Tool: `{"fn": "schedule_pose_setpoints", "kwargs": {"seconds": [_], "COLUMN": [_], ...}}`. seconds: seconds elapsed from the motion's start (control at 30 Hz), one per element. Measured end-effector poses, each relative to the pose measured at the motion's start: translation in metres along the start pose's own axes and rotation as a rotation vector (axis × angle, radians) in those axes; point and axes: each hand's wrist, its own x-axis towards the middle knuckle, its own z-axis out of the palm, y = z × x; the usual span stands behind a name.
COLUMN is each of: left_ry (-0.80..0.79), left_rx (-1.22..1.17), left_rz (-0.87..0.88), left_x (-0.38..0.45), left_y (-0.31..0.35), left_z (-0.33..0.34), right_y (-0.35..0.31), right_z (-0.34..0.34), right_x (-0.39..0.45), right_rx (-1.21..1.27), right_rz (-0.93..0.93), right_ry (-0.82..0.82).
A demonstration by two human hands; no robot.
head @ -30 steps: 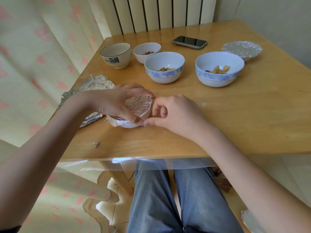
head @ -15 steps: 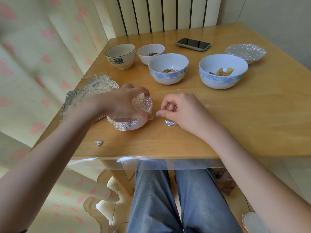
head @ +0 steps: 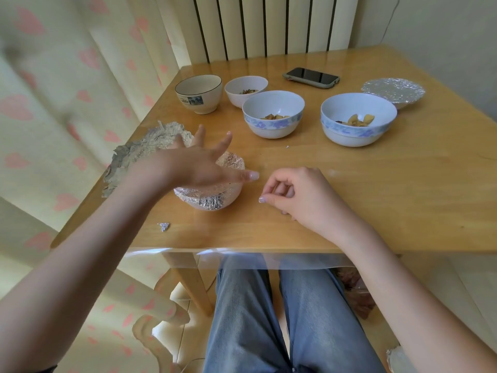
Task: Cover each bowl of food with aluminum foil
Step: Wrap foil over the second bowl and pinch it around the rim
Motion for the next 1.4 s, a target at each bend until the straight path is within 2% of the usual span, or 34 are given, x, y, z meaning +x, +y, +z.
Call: {"fn": "schedule_pose_setpoints", "kwargs": {"seconds": [0.17, 0.3, 0.4, 0.53, 0.67, 0.8, 0.9, 1.0, 1.1, 1.2, 1.4], "left_ry": [-0.153, -0.092, 0.009, 0.090, 0.025, -0.047, -0.075, -0.151, -0.140, -0.125, -0.072], "left_rx": [0.126, 0.147, 0.097, 0.094, 0.162, 0.131, 0.048, 0.079, 0.096, 0.024, -0.098], "left_rz": [0.333, 0.437, 0.396, 0.257, 0.153, 0.176, 0.287, 0.367, 0.384, 0.386, 0.386], "left_x": [0.004, 0.014, 0.016, 0.020, 0.021, 0.014, 0.014, 0.016, 0.017, 0.017, 0.015], "left_y": [-0.027, -0.021, -0.018, -0.005, 0.005, -0.002, -0.021, -0.034, -0.032, -0.027, -0.023], "left_z": [-0.018, -0.007, -0.002, 0.004, 0.000, -0.006, -0.010, -0.011, -0.006, -0.003, 0.004], "right_y": [-0.002, -0.005, -0.004, -0.004, -0.005, -0.007, -0.013, -0.020, -0.029, -0.034, -0.035], "right_z": [0.001, 0.004, 0.004, 0.000, 0.000, 0.001, 0.009, 0.017, 0.019, 0.021, 0.023], "right_x": [-0.001, -0.004, -0.005, -0.001, 0.001, -0.003, -0.011, -0.015, -0.014, -0.011, -0.006], "right_rx": [0.024, 0.050, 0.053, 0.056, 0.050, 0.077, 0.263, 0.477, 0.657, 0.759, 0.965], "right_rz": [0.012, 0.005, 0.014, 0.038, 0.057, 0.091, 0.185, 0.331, 0.466, 0.522, 0.586], "right_ry": [0.001, -0.009, 0.003, 0.018, 0.015, 0.038, 0.061, 0.006, -0.057, -0.083, -0.030]}}
